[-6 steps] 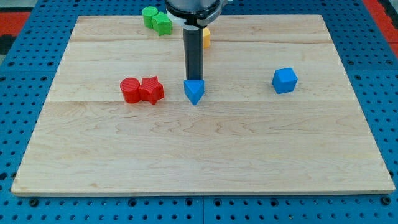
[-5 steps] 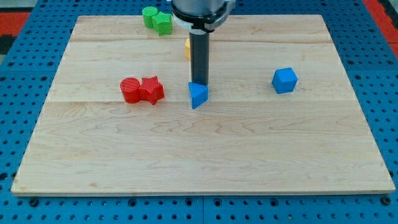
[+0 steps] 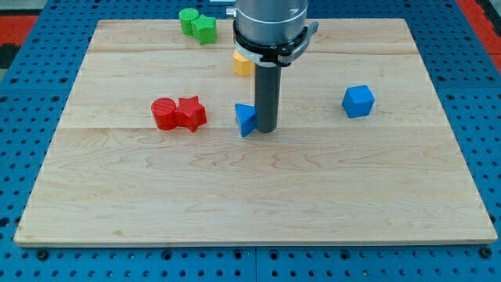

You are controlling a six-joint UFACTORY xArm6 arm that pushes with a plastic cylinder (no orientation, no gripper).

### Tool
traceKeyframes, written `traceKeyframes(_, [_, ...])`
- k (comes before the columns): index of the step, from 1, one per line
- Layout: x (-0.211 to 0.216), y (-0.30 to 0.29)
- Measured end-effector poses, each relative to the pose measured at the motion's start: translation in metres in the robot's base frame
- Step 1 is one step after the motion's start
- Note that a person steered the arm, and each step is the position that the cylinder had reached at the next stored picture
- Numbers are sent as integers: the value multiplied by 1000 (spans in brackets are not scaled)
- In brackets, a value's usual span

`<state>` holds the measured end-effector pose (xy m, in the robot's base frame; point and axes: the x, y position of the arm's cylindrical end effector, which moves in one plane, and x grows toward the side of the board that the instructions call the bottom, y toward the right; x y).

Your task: Push the blue triangle right to the red star

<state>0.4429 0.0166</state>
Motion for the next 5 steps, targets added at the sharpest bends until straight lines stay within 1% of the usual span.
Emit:
traceKeyframes(3, [0, -38])
traceKeyframes(4, [8, -24])
traceKeyframes(5, [9, 38])
